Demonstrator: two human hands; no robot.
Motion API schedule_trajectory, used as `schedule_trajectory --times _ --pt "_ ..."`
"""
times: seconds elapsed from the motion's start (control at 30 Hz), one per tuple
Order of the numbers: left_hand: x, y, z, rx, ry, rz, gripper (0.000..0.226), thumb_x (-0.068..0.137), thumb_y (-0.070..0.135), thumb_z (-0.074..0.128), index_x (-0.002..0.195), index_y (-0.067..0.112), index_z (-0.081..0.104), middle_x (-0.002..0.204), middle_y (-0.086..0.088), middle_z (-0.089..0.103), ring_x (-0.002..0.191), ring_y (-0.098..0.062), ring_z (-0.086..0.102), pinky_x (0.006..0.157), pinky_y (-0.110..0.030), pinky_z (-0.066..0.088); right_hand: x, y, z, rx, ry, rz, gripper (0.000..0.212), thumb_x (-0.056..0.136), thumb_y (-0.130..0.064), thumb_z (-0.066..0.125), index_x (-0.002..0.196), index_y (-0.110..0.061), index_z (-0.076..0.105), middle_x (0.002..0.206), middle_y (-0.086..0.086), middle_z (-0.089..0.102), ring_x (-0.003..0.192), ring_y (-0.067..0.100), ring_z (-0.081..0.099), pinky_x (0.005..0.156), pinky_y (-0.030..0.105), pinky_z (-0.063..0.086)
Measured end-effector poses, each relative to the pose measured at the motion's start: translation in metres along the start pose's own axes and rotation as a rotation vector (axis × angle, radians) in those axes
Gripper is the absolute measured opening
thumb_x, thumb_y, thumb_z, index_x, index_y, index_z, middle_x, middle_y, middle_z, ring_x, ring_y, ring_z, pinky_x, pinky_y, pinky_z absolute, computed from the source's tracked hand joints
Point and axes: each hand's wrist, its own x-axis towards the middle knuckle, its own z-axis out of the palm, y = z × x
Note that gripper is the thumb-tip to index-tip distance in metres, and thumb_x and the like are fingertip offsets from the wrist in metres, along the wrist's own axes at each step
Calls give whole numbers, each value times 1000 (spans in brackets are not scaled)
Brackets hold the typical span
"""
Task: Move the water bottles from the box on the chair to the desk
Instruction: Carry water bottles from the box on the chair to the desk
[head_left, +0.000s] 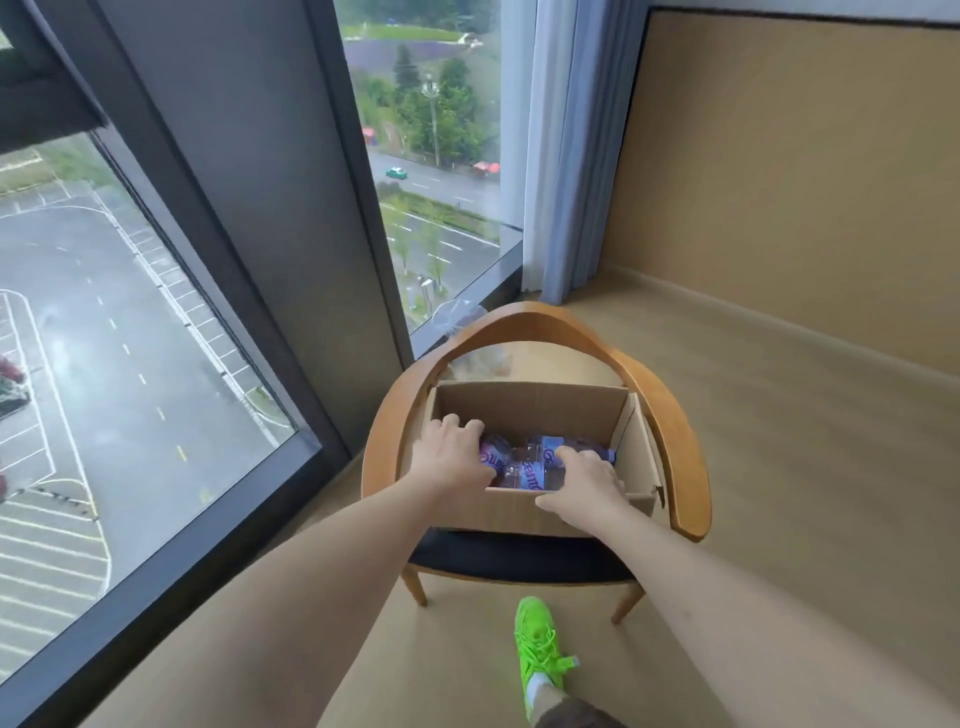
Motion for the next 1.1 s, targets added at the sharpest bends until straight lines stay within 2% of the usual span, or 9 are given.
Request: schedule_trajectory --times 0.17,0.3,0.43,0.7,0.77,0.83,0.93,1.0,1.1 --pt "68 -4 12 20 -154 -124 60 88 43 68 142 27 48 131 -5 51 125 -30 45 95 -45 47 79 12 0 -12 -166 27 87 84 -53 75 156 -29 33 148 8 46 134 31 46 107 46 46" --pt "120 2 20 -119 -187 -241 72 88 43 68 153 24 43 139 -7 53 131 -30 47 103 -41 46 130 18 1 -15 -275 54 86 84 -52 74 156 -28 33 148 9 45 136 32 45 108 47 44" --pt "158 -6 41 -258 -262 -418 80 83 43 73 155 26 41 138 -14 56 125 -34 56 104 -42 50 163 21 18 -19 -384 94 77 84 -45 74 151 -24 41 142 10 48 134 34 45 106 46 45" --pt "203 -24 101 -337 -316 -595 89 83 37 79 155 21 29 143 -16 46 132 -38 50 107 -47 45 202 22 73 6 -507 166 70 82 -43 77 141 -19 49 135 14 53 129 37 50 103 41 46" --pt "217 -33 117 -346 -313 -621 93 82 34 81 156 18 27 143 -16 48 134 -37 50 108 -45 43 216 23 88 20 -489 209 68 84 -38 77 142 -18 48 136 14 50 131 37 47 105 42 44" --pt "229 -42 133 -359 -320 -658 88 79 30 82 150 10 34 140 -17 52 133 -37 52 107 -42 43 228 27 101 34 -439 270 66 84 -32 77 141 -17 48 138 16 47 133 38 43 107 43 41" --pt "242 -46 155 -310 -333 -679 75 81 29 79 141 3 42 139 -19 53 131 -38 51 108 -40 41 242 37 118 126 -324 474 73 83 -31 80 143 -11 44 143 21 41 135 41 41 107 44 40" --pt "247 -40 169 -225 -343 -676 77 82 33 77 143 3 41 142 -17 48 133 -37 45 111 -40 37 251 42 126 322 -213 682 80 81 -34 84 143 -7 41 145 24 41 130 43 48 104 43 43" --pt "250 -28 185 -81 -317 -725 83 79 34 80 145 6 39 143 -14 43 132 -36 41 109 -43 37 261 47 137 646 -28 967 90 79 -38 85 147 -8 35 139 22 54 122 40 59 97 40 48"
